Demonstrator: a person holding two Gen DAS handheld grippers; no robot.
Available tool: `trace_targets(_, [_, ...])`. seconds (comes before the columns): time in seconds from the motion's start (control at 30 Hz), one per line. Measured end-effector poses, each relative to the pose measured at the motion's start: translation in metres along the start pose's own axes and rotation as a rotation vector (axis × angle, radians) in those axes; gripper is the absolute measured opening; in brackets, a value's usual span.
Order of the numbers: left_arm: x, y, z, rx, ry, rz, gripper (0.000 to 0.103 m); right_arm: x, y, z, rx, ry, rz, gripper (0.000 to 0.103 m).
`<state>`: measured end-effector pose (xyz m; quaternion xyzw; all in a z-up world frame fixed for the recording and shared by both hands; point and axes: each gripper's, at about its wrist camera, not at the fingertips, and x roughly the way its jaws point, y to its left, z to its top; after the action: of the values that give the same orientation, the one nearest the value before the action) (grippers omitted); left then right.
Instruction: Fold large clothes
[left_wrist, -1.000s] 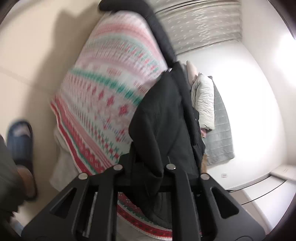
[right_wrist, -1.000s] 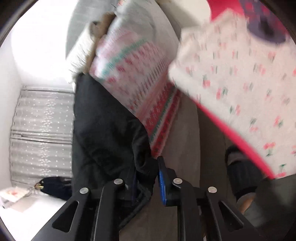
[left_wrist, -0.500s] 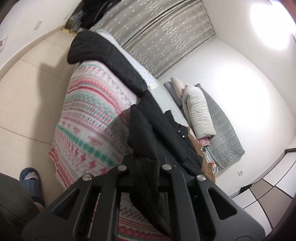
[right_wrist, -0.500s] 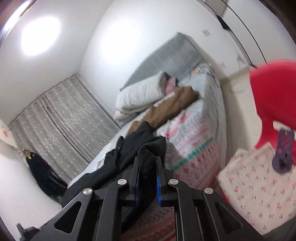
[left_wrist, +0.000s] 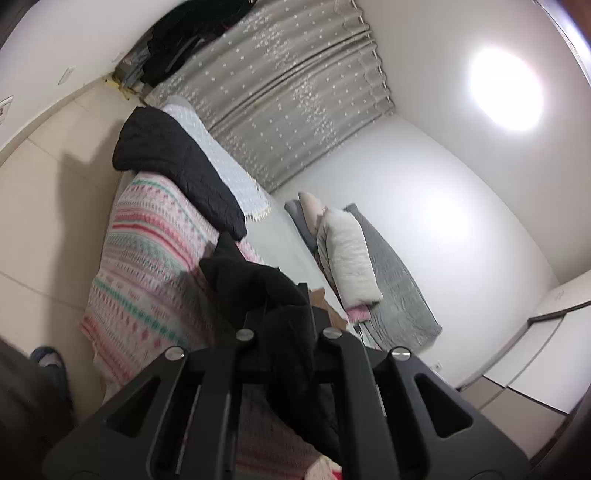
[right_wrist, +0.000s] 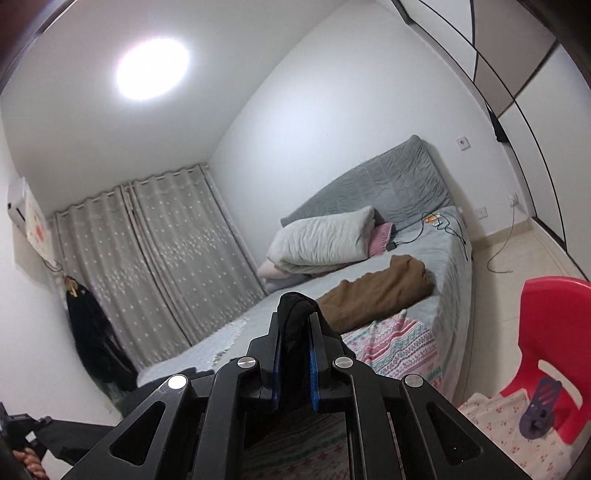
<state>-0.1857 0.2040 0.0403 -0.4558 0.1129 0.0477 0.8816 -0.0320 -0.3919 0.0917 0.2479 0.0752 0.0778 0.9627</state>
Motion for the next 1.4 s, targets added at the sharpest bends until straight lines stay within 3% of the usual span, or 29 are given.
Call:
trace_targets(0.13, [-0.026,-0.001,-0.005,0.018,0.036,0.010,0.009,-0.040,0.001,-0.003,0.046,-0.006,0.029,0.010])
trace_targets(0.27, [-0.029,-0.008,0.004,0.026,0.004,0.008,0.009,-0.055,0.017,0.012,0.044,-0.019,0.063,0.010])
trace_targets(0.4, [-0.010,-0.009,0.017,0.014,0.008,0.013,0.009,-0.041,0.028,0.023,0.033,-0.027,0.058,0.010])
trace_targets(0.6, [0.053,-0.033,0.046,0.061,0.022,0.066,0.009,0.019,0.029,0.039,0.075,0.029,0.071,0.011])
trace_targets(0.77, [0.124,-0.048,0.078,0.048,0.024,0.147,0.009,0.102,0.033,0.053,0.106,0.060,0.069,0.011])
trace_targets(0.93, [0.238,-0.066,0.108,0.097,0.048,0.281,0.009,0.227,0.036,0.070,0.122,0.141,0.022,0.011])
trace_targets(1.03, [0.299,-0.058,0.114,0.102,0.074,0.347,0.009,0.302,0.026,0.066,0.150,0.213,-0.012,0.011])
trace_targets(1.17, [0.382,-0.041,0.107,0.159,0.133,0.451,0.009,0.395,-0.004,0.032,0.205,0.343,-0.075,0.011])
trace_targets(1.23, [0.426,-0.022,0.104,0.142,0.193,0.493,0.009,0.441,-0.015,0.012,0.183,0.414,-0.151,0.011])
trace_targets(1.4, [0.493,0.023,0.094,0.098,0.314,0.559,0.010,0.510,-0.034,-0.023,0.171,0.528,-0.229,0.011])
